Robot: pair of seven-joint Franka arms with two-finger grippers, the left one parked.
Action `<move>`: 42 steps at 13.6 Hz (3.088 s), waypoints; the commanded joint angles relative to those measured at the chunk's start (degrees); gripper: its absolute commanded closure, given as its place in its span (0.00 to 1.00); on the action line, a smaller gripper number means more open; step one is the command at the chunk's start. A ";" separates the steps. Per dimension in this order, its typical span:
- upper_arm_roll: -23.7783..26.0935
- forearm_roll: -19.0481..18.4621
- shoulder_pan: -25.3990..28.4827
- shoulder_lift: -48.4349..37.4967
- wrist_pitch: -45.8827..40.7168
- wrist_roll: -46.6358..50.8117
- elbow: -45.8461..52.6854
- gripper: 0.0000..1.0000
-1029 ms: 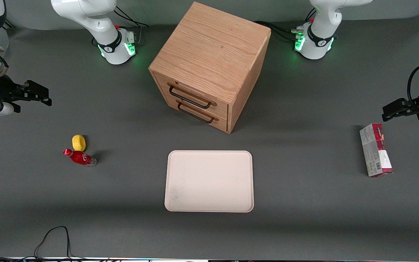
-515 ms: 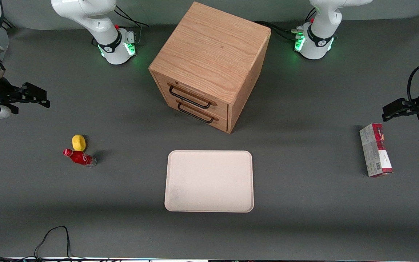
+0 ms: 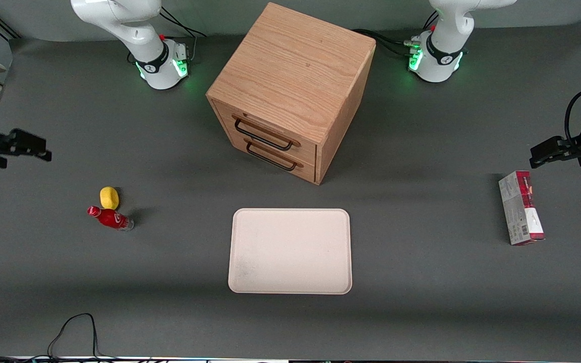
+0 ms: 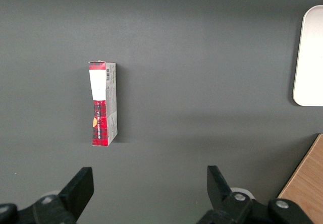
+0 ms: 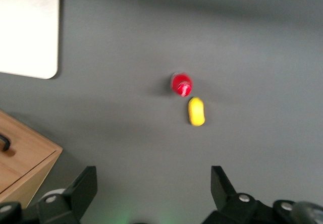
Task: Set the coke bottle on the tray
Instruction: 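Move the open right gripper down over the red Coca-Cola bottle, then close the right gripper on the bottle's neck and lift it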
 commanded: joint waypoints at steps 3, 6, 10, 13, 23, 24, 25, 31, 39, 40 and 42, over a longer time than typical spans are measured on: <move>-0.30 0.16 -0.25 10.40 -5.97 -2.35 14.85 0.00; -0.21 0.15 -0.08 8.57 -4.84 -2.79 8.74 0.00; -0.56 -0.02 0.10 1.54 9.54 -2.88 -11.55 0.00; -0.56 -0.02 0.36 1.88 20.80 -2.79 -19.93 0.00; -1.35 -0.72 -0.25 4.34 43.77 -5.42 -36.38 0.00; -1.70 -0.72 -0.17 4.43 43.86 -5.42 -36.48 0.00; -1.79 -0.72 -0.17 4.60 43.86 -5.51 -36.56 0.00; -1.88 -0.81 -0.08 4.08 43.77 -5.42 -36.83 1.00; -2.14 -0.81 0.19 3.90 43.60 -5.25 -36.74 1.00; -2.14 -0.81 0.36 3.81 43.34 -4.73 -36.22 1.00; -1.97 -0.81 0.71 3.37 37.84 -3.24 -31.32 1.00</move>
